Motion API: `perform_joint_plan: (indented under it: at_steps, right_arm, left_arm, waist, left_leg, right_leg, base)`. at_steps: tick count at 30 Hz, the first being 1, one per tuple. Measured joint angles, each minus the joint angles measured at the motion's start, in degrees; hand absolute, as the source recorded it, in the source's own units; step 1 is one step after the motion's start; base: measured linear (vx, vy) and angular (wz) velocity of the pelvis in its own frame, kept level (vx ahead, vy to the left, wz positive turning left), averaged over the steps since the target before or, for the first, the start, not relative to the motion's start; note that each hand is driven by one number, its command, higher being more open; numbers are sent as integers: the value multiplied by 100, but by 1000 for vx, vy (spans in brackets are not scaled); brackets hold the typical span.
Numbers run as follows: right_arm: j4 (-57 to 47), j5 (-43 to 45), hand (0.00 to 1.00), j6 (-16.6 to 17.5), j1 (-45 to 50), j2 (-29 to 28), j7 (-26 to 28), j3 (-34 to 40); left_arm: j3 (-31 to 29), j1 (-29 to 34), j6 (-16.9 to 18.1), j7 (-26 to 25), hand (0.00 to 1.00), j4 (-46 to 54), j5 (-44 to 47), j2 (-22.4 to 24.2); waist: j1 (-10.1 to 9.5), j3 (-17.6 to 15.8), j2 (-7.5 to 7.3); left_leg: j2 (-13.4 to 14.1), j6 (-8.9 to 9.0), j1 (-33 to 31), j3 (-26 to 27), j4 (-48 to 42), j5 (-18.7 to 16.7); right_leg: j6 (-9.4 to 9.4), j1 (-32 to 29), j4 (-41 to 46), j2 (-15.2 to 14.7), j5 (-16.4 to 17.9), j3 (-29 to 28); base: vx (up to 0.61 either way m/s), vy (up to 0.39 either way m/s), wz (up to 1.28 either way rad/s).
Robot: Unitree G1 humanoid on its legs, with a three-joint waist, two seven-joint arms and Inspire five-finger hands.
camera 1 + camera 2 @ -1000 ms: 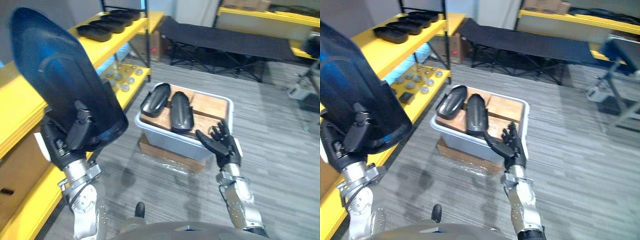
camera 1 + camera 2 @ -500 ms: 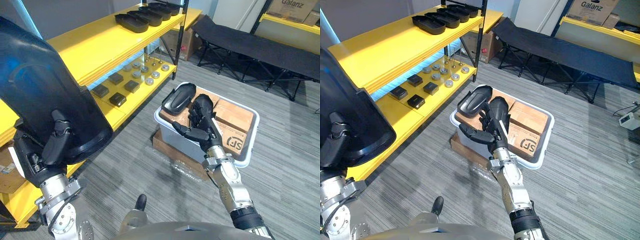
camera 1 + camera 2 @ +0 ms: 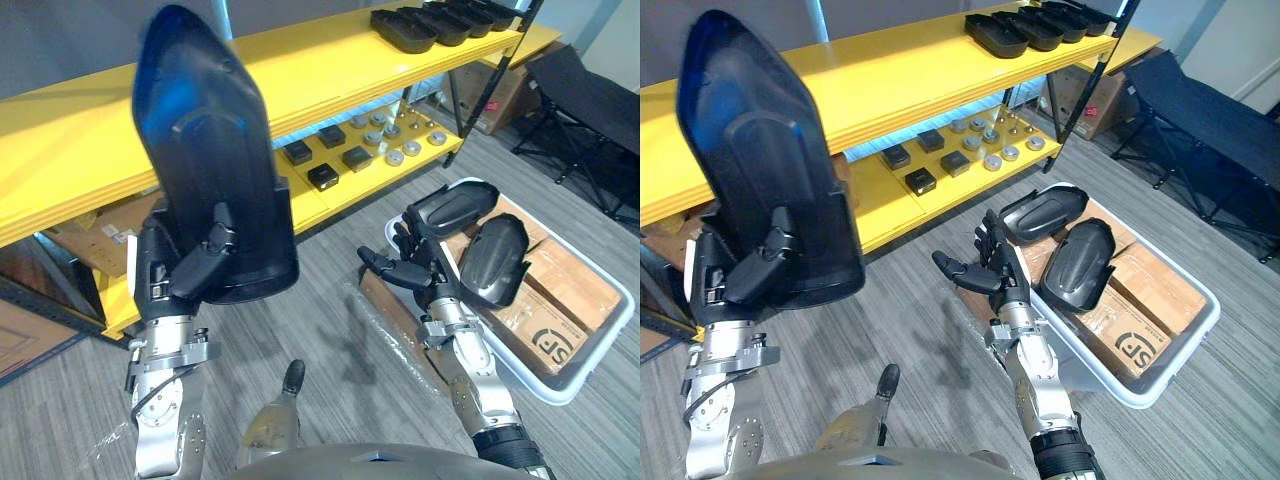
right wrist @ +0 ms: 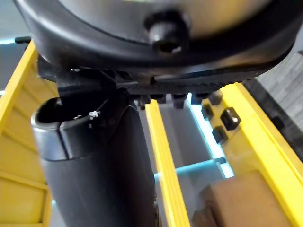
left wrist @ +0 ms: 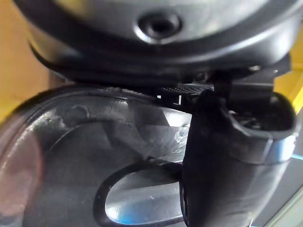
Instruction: Walk over and take three plastic housings, then place them on the shelf
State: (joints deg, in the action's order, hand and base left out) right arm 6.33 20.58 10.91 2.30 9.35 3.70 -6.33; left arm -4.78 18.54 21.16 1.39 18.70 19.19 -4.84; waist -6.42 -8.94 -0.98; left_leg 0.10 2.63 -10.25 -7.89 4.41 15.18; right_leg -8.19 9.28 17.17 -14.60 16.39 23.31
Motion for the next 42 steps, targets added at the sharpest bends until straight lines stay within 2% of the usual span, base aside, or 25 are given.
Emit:
perform_joint_plan:
  at_steps: [1, 6, 7, 8, 10, 14, 17, 18, 19, 20, 21, 22, 23, 24, 26, 28, 29, 31, 32, 35, 36, 37, 38, 39, 42]
  right_arm:
    - [0, 1, 100, 7, 17, 17, 65, 21]
    - [-18, 12, 100, 20, 425, 250, 120, 144]
    - [-22, 14, 100, 23, 473, 247, 122, 179]
    - [-51, 18, 100, 98, 556, 182, 158, 281]
    - [-73, 20, 100, 106, 588, 181, 202, 353]
    - [-129, 20, 100, 204, 577, 76, 224, 295]
    - [-169, 19, 100, 208, 587, -67, 227, 250]
    - [-174, 19, 100, 207, 596, -139, 220, 236]
    - [-241, 18, 100, 205, 685, -199, 199, 235]
    - [-295, 19, 100, 206, 769, -232, 193, 246]
    - [-352, 28, 100, 207, 928, -323, 186, 269]
    - [-454, 21, 100, 207, 1039, -344, 189, 196]
    - [-458, 21, 100, 206, 1076, -358, 188, 127]
    - [-428, 11, 100, 201, 1083, -406, 195, 98]
    - [-399, 10, 100, 201, 1083, -532, 206, 92]
    - [-404, 4, 100, 203, 1092, -521, 222, 103]
    - [-463, 8, 100, 205, 1156, -508, 242, 185]
    - [-556, 12, 100, 223, 1215, -444, 374, 331]
    - [-662, 12, 100, 223, 1267, -356, 442, 405]
    - [-976, 23, 100, 224, 1386, -222, 561, 468]
    - [-1241, 40, 100, 236, 1535, -225, 616, 451]
    - [-1529, 39, 100, 244, 1699, -224, 668, 402]
    - [-1642, 38, 100, 268, 1758, -205, 688, 375]
    - [-1647, 36, 100, 303, 1589, -31, 713, 348]
    - [-1664, 42, 100, 306, 1290, 77, 643, 450]
  left_arm:
    - [6, -8, -8, -84, 0, -105, -5, 8]
    - [121, 7, -18, -319, 0, -130, -159, 22]
    - [141, 8, -19, -350, 0, -131, -175, 15]
    - [146, -7, -3, -396, 0, -110, -178, 3]
    - [129, 37, -1, -451, 0, -123, -181, -34]
    - [33, 95, -6, -515, 0, -124, -177, -8]
    - [-96, 335, -11, -499, 0, -95, -176, 52]
    - [-117, 391, -21, -471, 0, -40, -171, 55]
    - [-137, 434, -43, -318, 0, 44, -156, 44]
    - [-141, 459, -77, -252, 0, 100, -156, 35]
    - [-193, 472, -116, -124, 0, 173, -152, 37]
    - [-194, 435, -131, -70, 0, 203, -105, 58]
    - [-225, 449, -135, -17, 0, 211, -83, 34]
    - [-267, 453, -146, 18, 0, 210, -85, 4]
    - [-307, 451, -154, -39, 0, 211, -59, -14]
    - [-291, 429, -153, -107, 0, 219, 45, -27]
    - [-227, 310, -153, -182, 0, 219, 73, -80]
    - [-32, 55, -152, -344, 0, 217, 72, -141]
    - [110, -131, -153, -462, 0, 207, 66, -192]
    - [321, -343, -146, -599, 0, 206, 66, -235]
    - [392, -327, -145, -669, 0, 207, 63, -244]
    - [415, -262, -139, -715, 0, 213, 61, -248]
    - [419, -231, -121, -723, 0, 193, 60, -233]
    - [449, -160, -127, -789, 0, 139, 67, -35]
    - [460, -101, -128, -897, 0, 135, 59, 66]
  waist:
    - [40, -87, 147]
    - [203, -176, 340]
    - [221, -171, 304]
    - [220, -240, 116]
    - [206, -286, 219]
    - [168, -550, 148]
    - [136, -650, 135]
    - [128, -677, 51]
    - [45, -667, 94]
    - [21, -617, 156]
    - [27, -543, -9]
    - [47, -524, -53]
    - [59, -511, -80]
    - [61, -518, -104]
    - [119, -520, -84]
    - [239, -505, -9]
    - [370, -416, 47]
    - [485, -346, 138]
    - [556, -315, 190]
    - [679, -284, 195]
    - [707, -231, 104]
    - [713, -137, -49]
    - [711, -76, -102]
    - [606, 18, 123]
    - [569, 80, 198]
  left_leg:
    - [94, -14, -50, 81, -129, 33]
    - [364, 158, -71, 196, -240, -177]
    - [373, 158, -128, 312, -271, -380]
    - [349, 16, -422, 619, -802, -654]
    - [333, 28, -504, 742, -1520, -780]
    - [292, -40, -738, 814, -2357, -1277]
    - [214, -64, -857, 973, -3137, -1859]
    - [214, -132, -947, 1037, -3393, -1999]
    - [255, -396, -1052, 1229, -4168, -2509]
    - [229, -385, -1022, 1274, -4229, -2799]
    - [109, -356, -1007, 1299, -4274, -2984]
    - [-7, -438, -1026, 1278, -4263, -3049]
    - [-78, -489, -979, 1256, -4182, -3083]
    - [-137, -546, -840, 1255, -4023, -3111]
    - [-183, -732, -460, 1217, -3688, -3087]
    - [-215, -717, 17, 1128, -3208, -2988]
    - [-227, -731, 309, 1038, -2830, -2926]
    - [-217, -730, 527, 880, -2611, -2919]
    - [-201, -693, 652, 718, -2519, -2940]
    - [-129, -463, 911, 474, -2526, -3092]
    - [-139, -237, 1060, 412, -2588, -3260]
    - [-169, -122, 1184, 414, -2692, -3524]
    - [-160, -120, 1239, 417, -2747, -3696]
    - [167, -42, 1280, 425, -2829, -3872]
    - [446, 137, 1377, 405, -2476, -3563]
  right_leg:
    - [-127, 17, -140, 87, 5, -72]
    - [-41, -45, -11, 294, 107, -143]
    - [-4, -83, -29, 275, 94, -146]
    - [74, -256, -10, 115, 89, -219]
    - [31, -344, 167, 143, 93, -291]
    - [-21, -399, 575, -39, 292, -371]
    - [-123, -312, 881, -256, 579, -491]
    - [-78, -286, 879, -328, 633, -506]
    - [-49, -150, 867, -352, 710, -519]
    - [-16, -50, 852, -351, 749, -497]
    - [235, -97, 1224, -471, 709, -564]
    - [555, -638, 2124, -626, 278, -850]
    - [717, -994, 2669, -695, -163, -1037]
    - [721, -1292, 3195, -759, -583, -1241]
    - [678, -1687, 3726, -566, -319, -1408]
    - [644, -1891, 3358, -179, -50, -1370]
    - [688, -2139, 2621, 195, 0, -1356]
    - [609, -2500, 1689, 549, -83, -1472]
    - [490, -2692, 1075, 721, -225, -1623]
    - [511, -2833, 59, 892, -928, -1896]
    - [566, -2783, -242, 871, -1507, -1892]
    - [736, -2679, -239, 750, -2359, -1889]
    - [563, -2607, -188, 723, -2247, -1850]
    - [620, -2584, -72, 988, -2105, -1716]
    - [817, -2496, -138, 1134, -1872, -1379]
  base:
    - [-145, -88, -39]
    - [-148, -61, -10]
    - [-131, -15, 16]
    - [-60, 45, 3]
    - [-30, 27, -7]
    - [5, 47, -11]
    - [35, 121, -9]
    - [108, 184, 0]
    - [135, 196, 5]
    - [268, 171, 14]
    - [309, 192, 37]
    - [324, 195, 41]
    - [290, 212, 29]
    - [261, 143, 12]
    - [364, 113, 6]
    - [368, 75, 19]
    - [282, 32, 35]
    - [423, 4, 55]
    - [494, -45, 71]
    - [309, -102, 59]
    - [365, -237, 66]
    - [370, -277, 71]
    - [372, -311, 33]
    - [408, -334, 19]
    - [301, -260, 33]
